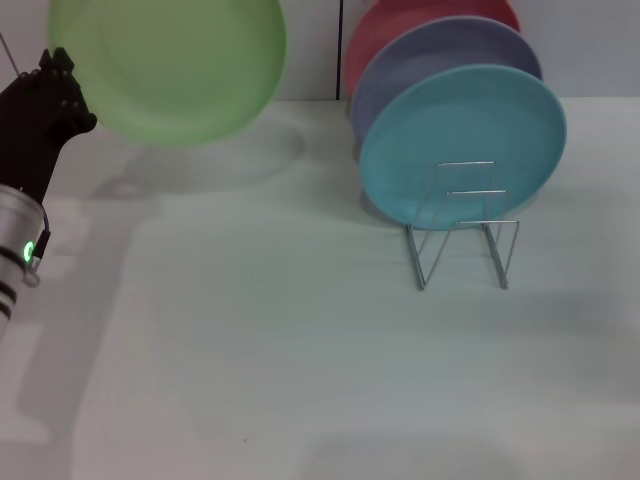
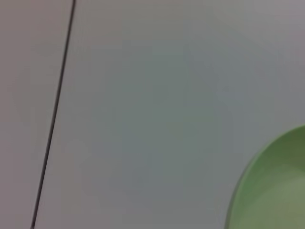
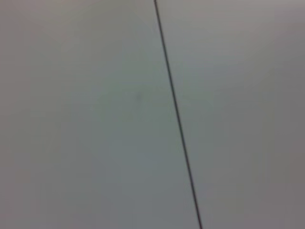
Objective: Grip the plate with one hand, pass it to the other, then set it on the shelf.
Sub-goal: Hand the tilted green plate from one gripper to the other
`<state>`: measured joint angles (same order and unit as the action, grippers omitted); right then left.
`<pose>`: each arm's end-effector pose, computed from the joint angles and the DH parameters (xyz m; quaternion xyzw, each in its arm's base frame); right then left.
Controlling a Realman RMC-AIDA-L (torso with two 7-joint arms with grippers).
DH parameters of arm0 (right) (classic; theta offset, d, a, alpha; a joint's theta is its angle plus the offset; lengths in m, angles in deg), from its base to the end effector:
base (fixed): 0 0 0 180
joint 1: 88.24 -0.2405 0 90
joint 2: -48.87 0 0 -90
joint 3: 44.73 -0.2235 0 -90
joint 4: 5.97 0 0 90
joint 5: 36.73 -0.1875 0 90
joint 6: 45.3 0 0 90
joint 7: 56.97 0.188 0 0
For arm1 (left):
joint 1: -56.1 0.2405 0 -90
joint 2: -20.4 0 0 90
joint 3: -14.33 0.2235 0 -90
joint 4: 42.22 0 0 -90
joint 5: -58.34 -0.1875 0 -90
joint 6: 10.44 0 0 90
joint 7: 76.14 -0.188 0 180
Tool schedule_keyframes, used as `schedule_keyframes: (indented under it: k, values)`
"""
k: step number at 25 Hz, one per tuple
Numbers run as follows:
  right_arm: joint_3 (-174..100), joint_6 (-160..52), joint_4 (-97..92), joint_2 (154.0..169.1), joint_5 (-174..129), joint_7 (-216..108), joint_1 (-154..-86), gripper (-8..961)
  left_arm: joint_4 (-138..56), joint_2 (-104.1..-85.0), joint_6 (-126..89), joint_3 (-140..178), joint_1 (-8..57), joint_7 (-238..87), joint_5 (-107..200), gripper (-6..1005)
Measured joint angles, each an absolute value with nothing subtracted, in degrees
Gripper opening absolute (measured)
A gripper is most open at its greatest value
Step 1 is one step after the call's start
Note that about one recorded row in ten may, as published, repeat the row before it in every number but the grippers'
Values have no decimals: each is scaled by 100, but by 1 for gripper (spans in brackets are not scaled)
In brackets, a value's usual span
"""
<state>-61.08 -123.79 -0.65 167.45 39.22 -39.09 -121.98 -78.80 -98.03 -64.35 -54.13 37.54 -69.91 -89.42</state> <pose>0.2837 0.3736 0.1277 -0.5280 0.1959 0.3959 0.7253 -0.2170 0.3799 0.0321 -0.6539 -0.2389 -0.3950 0.5995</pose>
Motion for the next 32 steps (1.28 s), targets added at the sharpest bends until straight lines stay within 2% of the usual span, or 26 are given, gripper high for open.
schedule_keyframes:
  k: [5, 12, 23, 32]
  values:
    - [-5715, -12712, -276, 16783, 3931, -3901, -11931, 543, -6418, -9855, -7826, -5197, 3260, -6164, -8926, 32]
    - [-4665, -13393, -811, 16796, 3938, -3906, -11520, 543, -6351, -9878, -8054, -4566, 3384, -6550, -8376, 32]
    - [-4170, -13652, -2161, 16812, 4218, -5075, -11468, 525, -6388, -9878, -8086, -4190, 3445, -6835, -8011, 32]
    - [-4231, -13610, -3231, 16813, 4879, -5653, -11738, 521, -6425, -9878, -8099, -4199, 3492, -6842, -7957, 33]
